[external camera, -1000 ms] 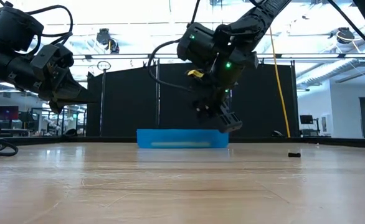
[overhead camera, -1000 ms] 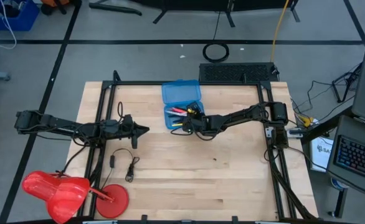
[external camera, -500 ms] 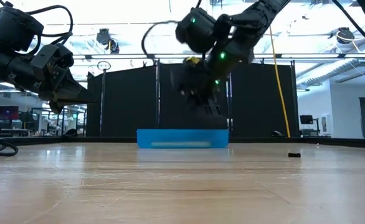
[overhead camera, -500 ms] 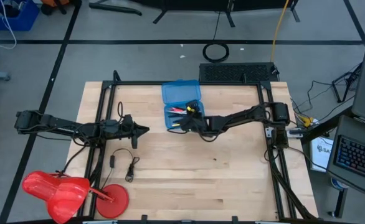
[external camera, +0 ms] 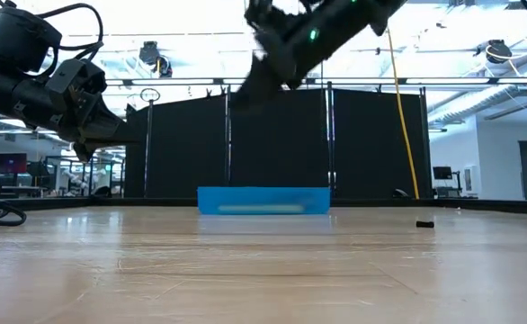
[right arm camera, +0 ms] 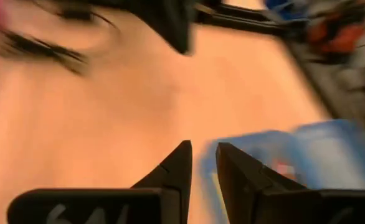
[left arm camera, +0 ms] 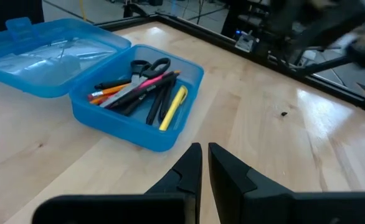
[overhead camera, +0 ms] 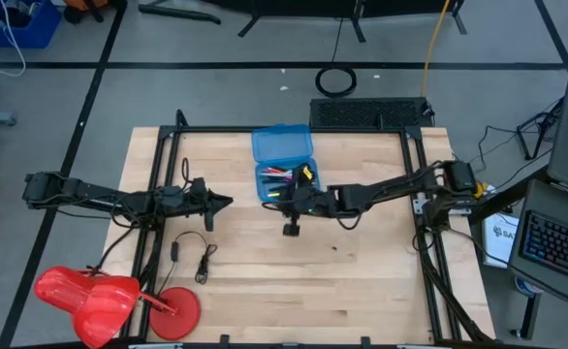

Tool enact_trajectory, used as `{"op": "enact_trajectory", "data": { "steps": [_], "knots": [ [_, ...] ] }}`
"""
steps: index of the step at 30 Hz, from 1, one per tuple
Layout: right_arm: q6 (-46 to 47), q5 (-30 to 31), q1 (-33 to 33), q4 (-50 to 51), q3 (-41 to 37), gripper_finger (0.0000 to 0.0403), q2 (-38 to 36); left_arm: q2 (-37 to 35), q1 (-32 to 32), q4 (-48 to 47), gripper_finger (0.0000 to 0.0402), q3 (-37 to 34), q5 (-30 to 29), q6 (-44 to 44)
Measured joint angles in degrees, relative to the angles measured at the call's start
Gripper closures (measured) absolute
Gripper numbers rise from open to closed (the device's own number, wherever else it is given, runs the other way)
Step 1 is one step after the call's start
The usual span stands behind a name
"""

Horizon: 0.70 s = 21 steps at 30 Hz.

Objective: Pick & place school supplies into a supply box
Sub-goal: Return to Home Position

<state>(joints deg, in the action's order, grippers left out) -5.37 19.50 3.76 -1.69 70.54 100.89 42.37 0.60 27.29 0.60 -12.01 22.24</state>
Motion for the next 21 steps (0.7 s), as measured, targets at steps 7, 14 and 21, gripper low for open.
{"op": "enact_trajectory", "data": {
  "steps": [7,14,21],
  "knots": [
    [6.9,-9.3,2.0,0.2,0.0,0.0337,-4.1,0.0,0.0,0.0,0.0371,0.0,1.8,-0.7],
    [10.6,-9.4,4.1,2.9,0.0,0.0337,-5.6,-0.1,0.0,1.7,0.0371,0.0,4.4,-1.0],
    [10.6,-9.5,5.8,-1.6,-7.1,0.0337,-10.0,-1.8,0.1,3.8,0.0371,0.0,8.4,-2.6]
  ]
}}
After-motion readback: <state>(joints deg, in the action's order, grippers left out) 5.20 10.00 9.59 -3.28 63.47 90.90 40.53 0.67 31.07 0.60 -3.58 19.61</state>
